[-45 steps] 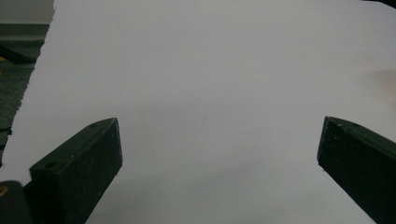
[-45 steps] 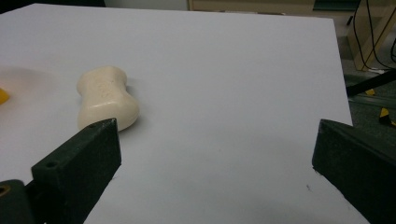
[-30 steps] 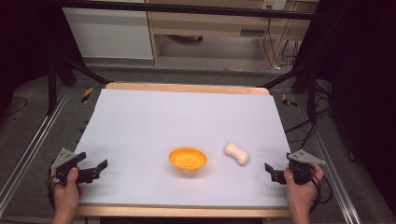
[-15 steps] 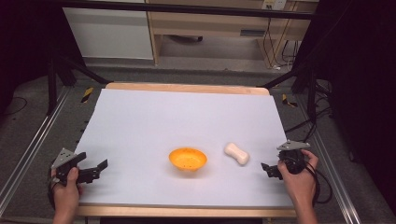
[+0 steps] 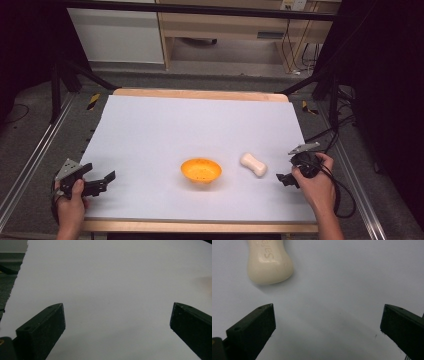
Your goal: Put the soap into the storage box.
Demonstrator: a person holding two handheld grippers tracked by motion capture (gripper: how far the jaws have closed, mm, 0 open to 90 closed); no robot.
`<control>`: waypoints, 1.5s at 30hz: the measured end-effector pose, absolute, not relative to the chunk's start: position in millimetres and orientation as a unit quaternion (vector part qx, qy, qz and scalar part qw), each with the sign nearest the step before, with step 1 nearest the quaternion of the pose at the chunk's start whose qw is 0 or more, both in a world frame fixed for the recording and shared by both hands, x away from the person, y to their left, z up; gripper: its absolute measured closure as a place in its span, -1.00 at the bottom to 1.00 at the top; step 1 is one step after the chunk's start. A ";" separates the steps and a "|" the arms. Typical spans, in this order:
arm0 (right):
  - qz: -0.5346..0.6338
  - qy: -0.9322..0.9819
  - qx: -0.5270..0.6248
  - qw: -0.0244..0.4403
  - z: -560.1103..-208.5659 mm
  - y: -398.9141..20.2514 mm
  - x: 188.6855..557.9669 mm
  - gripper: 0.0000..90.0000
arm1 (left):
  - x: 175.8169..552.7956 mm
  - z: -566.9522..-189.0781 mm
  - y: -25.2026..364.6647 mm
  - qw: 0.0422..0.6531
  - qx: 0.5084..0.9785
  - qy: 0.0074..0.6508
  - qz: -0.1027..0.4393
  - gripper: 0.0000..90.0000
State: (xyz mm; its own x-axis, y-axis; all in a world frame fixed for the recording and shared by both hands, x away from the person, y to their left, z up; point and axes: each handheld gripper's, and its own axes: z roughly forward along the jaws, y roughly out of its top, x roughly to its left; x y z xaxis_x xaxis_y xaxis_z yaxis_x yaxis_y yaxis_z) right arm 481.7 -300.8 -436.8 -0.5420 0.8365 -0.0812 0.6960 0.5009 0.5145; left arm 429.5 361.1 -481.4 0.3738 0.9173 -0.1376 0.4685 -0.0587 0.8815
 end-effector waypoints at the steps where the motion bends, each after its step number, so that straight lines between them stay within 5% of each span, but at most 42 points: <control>1: 0.211 0.853 0.447 0.165 -436.9 -299.2 483.0 -0.99 | 429.5 -481.4 361.1 0.465 0.686 0.505 0.242 -1.00; 45: 0.178 0.888 0.410 0.105 -424.5 -232.1 519.8 -0.92 | 429.6 -481.4 361.6 0.466 0.686 0.504 0.239 -1.00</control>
State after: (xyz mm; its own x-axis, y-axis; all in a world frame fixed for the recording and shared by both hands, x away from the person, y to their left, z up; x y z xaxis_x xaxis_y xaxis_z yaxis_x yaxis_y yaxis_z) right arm 519.8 -232.1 -424.5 -0.6419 0.7658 -0.0399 0.6914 0.6004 0.4019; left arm 429.6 361.6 -481.4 0.3771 0.9152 -0.1421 0.4691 -0.0565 0.8813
